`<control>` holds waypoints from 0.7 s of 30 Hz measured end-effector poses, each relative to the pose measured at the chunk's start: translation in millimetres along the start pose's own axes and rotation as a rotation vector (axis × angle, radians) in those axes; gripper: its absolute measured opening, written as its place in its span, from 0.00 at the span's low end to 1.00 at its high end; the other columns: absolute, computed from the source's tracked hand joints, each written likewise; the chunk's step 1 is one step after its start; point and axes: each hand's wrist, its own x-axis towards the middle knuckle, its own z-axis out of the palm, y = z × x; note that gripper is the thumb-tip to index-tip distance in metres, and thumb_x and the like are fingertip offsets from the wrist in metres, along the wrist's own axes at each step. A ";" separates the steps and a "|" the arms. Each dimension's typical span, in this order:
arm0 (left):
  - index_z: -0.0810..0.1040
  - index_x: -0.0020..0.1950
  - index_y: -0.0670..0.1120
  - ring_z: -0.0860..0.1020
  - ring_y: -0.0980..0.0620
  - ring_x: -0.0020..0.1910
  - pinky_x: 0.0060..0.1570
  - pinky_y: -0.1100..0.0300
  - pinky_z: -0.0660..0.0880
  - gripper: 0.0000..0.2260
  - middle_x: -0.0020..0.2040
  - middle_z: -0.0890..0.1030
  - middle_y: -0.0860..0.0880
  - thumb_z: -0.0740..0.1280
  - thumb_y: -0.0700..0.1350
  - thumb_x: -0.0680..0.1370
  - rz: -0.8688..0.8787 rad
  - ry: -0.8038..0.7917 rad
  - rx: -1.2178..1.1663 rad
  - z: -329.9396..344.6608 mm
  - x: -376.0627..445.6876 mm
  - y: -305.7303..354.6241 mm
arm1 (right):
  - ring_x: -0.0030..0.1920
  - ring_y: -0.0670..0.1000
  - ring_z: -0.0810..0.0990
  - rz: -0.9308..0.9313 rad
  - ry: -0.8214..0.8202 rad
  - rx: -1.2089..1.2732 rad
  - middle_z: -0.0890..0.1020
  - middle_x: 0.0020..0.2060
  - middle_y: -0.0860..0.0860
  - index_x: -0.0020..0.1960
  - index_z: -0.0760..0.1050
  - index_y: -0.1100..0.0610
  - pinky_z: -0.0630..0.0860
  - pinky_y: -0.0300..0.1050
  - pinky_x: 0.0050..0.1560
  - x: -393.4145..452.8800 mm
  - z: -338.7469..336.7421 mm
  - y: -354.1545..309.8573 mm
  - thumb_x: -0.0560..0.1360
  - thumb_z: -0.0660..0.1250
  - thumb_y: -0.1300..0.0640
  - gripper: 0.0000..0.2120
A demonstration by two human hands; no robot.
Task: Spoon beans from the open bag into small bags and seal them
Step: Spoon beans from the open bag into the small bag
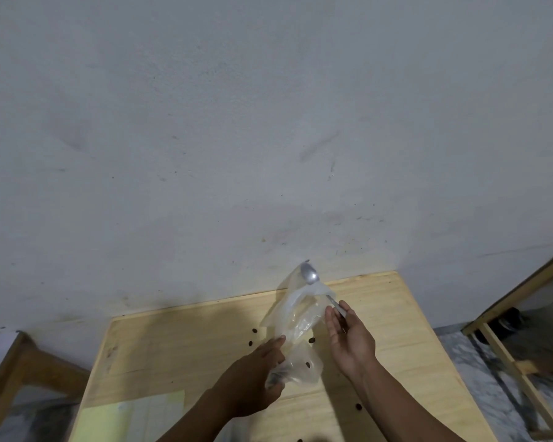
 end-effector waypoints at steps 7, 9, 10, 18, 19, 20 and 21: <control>0.67 0.69 0.49 0.67 0.56 0.71 0.57 0.69 0.65 0.23 0.78 0.59 0.58 0.63 0.55 0.77 0.028 0.043 0.009 -2.0 -3.8 6.0 | 0.53 0.56 0.81 0.005 -0.030 -0.055 0.80 0.51 0.62 0.57 0.76 0.65 0.82 0.49 0.48 -15.2 -3.1 -2.4 0.83 0.57 0.61 0.11; 0.64 0.72 0.48 0.68 0.54 0.71 0.60 0.67 0.67 0.25 0.76 0.63 0.56 0.63 0.55 0.77 0.023 0.038 0.009 -1.8 -5.1 8.3 | 0.53 0.56 0.81 -0.004 -0.014 -0.070 0.80 0.50 0.62 0.56 0.76 0.66 0.82 0.49 0.48 -19.2 -4.6 -2.8 0.83 0.58 0.62 0.11; 0.63 0.71 0.49 0.68 0.53 0.72 0.62 0.64 0.68 0.26 0.76 0.64 0.56 0.63 0.56 0.77 0.025 0.044 0.004 -1.6 -5.9 8.7 | 0.52 0.56 0.81 -0.010 -0.008 -0.074 0.80 0.50 0.62 0.56 0.76 0.66 0.82 0.49 0.48 -20.1 -5.5 -3.3 0.83 0.58 0.62 0.10; 0.63 0.72 0.48 0.69 0.53 0.70 0.60 0.64 0.67 0.26 0.74 0.66 0.55 0.63 0.55 0.77 -0.007 0.057 -0.008 -3.0 -14.5 16.2 | 0.46 0.55 0.80 -0.052 0.009 -0.101 0.78 0.44 0.60 0.55 0.76 0.67 0.83 0.48 0.46 -23.8 -3.4 -5.8 0.82 0.58 0.64 0.10; 0.64 0.72 0.48 0.69 0.53 0.70 0.60 0.64 0.67 0.26 0.74 0.67 0.55 0.63 0.55 0.77 -0.014 0.062 -0.010 -3.6 -14.9 17.1 | 0.46 0.55 0.79 -0.053 0.004 -0.096 0.78 0.44 0.60 0.55 0.76 0.67 0.83 0.48 0.45 -24.6 -2.9 -6.9 0.82 0.58 0.64 0.10; 0.64 0.73 0.47 0.69 0.53 0.69 0.59 0.65 0.67 0.26 0.74 0.67 0.55 0.63 0.55 0.77 -0.020 0.061 -0.012 -4.4 -15.3 18.4 | 0.47 0.55 0.80 -0.050 -0.005 -0.087 0.78 0.45 0.60 0.54 0.76 0.67 0.83 0.48 0.45 -25.9 -2.0 -8.3 0.82 0.58 0.64 0.09; 0.64 0.72 0.47 0.70 0.52 0.69 0.59 0.65 0.67 0.26 0.74 0.67 0.54 0.63 0.55 0.77 -0.024 0.064 -0.018 -5.3 -15.2 19.1 | 0.48 0.55 0.80 -0.045 -0.017 -0.088 0.79 0.46 0.61 0.54 0.76 0.67 0.83 0.48 0.46 -26.6 -0.6 -8.3 0.82 0.58 0.64 0.09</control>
